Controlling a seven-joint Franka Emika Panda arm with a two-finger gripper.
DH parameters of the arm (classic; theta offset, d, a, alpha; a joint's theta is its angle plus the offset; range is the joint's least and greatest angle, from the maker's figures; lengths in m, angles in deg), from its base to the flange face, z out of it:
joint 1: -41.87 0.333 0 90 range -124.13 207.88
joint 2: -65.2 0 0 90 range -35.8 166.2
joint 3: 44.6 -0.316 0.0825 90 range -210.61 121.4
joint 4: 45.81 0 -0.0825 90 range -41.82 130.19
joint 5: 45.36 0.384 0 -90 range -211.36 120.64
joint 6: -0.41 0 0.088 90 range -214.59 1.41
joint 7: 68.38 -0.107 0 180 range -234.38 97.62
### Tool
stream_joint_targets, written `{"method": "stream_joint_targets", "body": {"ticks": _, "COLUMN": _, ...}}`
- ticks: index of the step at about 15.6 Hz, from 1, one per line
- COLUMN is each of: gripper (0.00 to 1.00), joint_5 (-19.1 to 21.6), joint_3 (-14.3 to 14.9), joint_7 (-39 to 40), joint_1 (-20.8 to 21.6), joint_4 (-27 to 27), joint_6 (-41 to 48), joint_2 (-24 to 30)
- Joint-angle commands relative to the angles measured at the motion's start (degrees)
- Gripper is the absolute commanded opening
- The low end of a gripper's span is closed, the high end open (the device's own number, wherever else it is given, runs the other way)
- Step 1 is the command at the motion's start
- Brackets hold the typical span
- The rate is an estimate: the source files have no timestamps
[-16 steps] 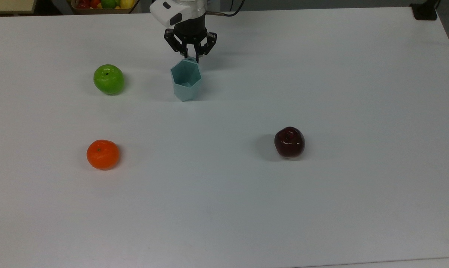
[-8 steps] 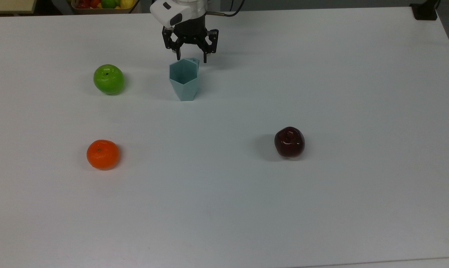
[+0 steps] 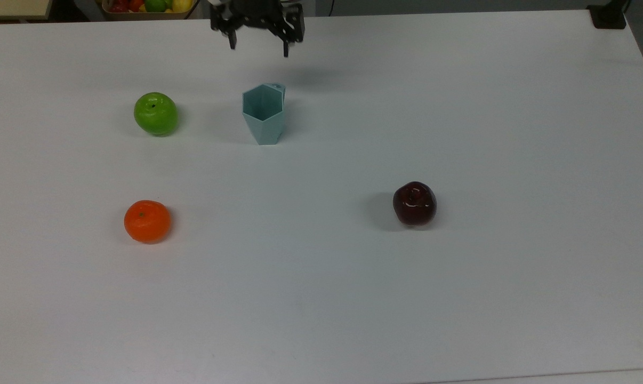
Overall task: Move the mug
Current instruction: 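Open the gripper and lift it away from the mug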
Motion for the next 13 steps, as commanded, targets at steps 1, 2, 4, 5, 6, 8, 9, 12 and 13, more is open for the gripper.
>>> {"method": "stream_joint_targets", "body": {"ticks": 1, "gripper": 1.0, "joint_5": 3.0, "joint_3": -0.5, "joint_7": 0.4, "joint_1": -4.4, "joint_4": -14.9, "joint_6": 11.7, "joint_2": -4.3}}
{"method": "stream_joint_targets", "body": {"ticks": 2, "gripper": 1.0, "joint_5": 3.0, "joint_3": -0.4, "joint_7": 0.8, "joint_1": -4.9, "joint_4": -18.6, "joint_6": 15.2, "joint_2": -5.6}}
{"method": "stream_joint_targets", "body": {"ticks": 4, "gripper": 1.0, "joint_5": 2.9, "joint_3": 0.3, "joint_7": 3.7, "joint_1": -5.2, "joint_4": -21.7, "joint_6": 19.2, "joint_2": -6.3}}
{"method": "stream_joint_targets", "body": {"ticks": 5, "gripper": 1.0, "joint_5": 2.9, "joint_3": 0.6, "joint_7": 6.5, "joint_1": -5.7, "joint_4": -21.8, "joint_6": 19.4, "joint_2": -6.1}}
{"method": "stream_joint_targets", "body": {"ticks": 6, "gripper": 1.0, "joint_5": 3.0, "joint_3": 0.8, "joint_7": 7.7, "joint_1": -6.3, "joint_4": -21.8, "joint_6": 19.5, "joint_2": -5.8}}
{"method": "stream_joint_targets", "body": {"ticks": 8, "gripper": 1.0, "joint_5": 3.0, "joint_3": 1.1, "joint_7": 7.8, "joint_1": -6.5, "joint_4": -22.5, "joint_6": 19.5, "joint_2": -5.7}}
{"method": "stream_joint_targets", "body": {"ticks": 9, "gripper": 1.0, "joint_5": 3.0, "joint_3": 1.4, "joint_7": 7.8, "joint_1": -6.6, "joint_4": -23.2, "joint_6": 19.5, "joint_2": -5.7}}
{"method": "stream_joint_targets", "body": {"ticks": 12, "gripper": 1.0, "joint_5": 2.9, "joint_3": 1.6, "joint_7": 7.7, "joint_1": -6.5, "joint_4": -23.4, "joint_6": 19.5, "joint_2": -5.7}}
{"method": "stream_joint_targets", "body": {"ticks": 13, "gripper": 1.0, "joint_5": 2.9, "joint_3": 1.6, "joint_7": 7.7, "joint_1": -6.7, "joint_4": -23.4, "joint_6": 19.5, "joint_2": -5.7}}
